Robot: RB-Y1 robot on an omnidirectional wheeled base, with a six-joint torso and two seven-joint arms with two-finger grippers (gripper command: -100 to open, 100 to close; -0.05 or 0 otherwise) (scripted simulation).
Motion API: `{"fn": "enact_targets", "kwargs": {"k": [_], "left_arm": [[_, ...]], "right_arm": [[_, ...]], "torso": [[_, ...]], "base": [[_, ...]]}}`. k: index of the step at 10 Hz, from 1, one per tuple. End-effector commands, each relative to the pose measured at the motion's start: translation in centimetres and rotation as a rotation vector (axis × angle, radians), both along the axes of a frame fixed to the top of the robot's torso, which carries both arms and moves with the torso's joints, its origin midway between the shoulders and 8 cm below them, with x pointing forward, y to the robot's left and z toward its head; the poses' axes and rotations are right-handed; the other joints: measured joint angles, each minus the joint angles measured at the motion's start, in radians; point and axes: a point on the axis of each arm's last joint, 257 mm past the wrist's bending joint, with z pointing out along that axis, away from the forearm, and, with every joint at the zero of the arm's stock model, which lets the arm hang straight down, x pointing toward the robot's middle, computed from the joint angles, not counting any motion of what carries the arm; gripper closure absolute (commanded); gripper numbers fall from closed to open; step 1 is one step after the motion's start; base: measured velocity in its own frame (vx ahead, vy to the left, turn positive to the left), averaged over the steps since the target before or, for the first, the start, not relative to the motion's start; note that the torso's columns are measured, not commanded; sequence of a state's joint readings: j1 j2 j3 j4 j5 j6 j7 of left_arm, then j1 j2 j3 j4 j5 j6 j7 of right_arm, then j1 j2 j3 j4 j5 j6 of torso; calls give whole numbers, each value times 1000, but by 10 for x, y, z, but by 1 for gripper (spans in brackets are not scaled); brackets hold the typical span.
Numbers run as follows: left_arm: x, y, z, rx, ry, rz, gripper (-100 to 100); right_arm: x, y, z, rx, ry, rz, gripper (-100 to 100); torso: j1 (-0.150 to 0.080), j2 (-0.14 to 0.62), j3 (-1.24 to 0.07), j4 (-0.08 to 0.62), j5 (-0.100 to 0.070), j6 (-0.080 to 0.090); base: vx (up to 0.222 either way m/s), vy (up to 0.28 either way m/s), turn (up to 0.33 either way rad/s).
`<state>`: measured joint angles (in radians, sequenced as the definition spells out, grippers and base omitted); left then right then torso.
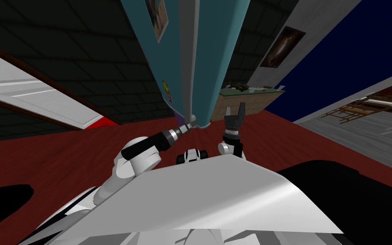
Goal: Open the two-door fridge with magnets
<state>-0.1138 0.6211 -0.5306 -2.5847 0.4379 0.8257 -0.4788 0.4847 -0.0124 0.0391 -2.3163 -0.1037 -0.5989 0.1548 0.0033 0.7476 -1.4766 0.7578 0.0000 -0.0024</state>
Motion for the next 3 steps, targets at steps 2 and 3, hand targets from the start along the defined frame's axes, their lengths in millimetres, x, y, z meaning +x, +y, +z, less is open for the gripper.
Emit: {"fn": "enact_targets", "kwargs": {"k": [2,3], "left_arm": [[-2,-2,28,-34,-77,-10,-100],[-2,-2,28,-34,-77,-10,-100]], "right_arm": [[0,0,0,0,0,0,0],[0,0,0,0,0,0,0]], "torso": [[0,-1,0,-1,0,0],[0,1,1,-1,0,0]], "base": [[5,-10,-8],[0,0,0]]}}
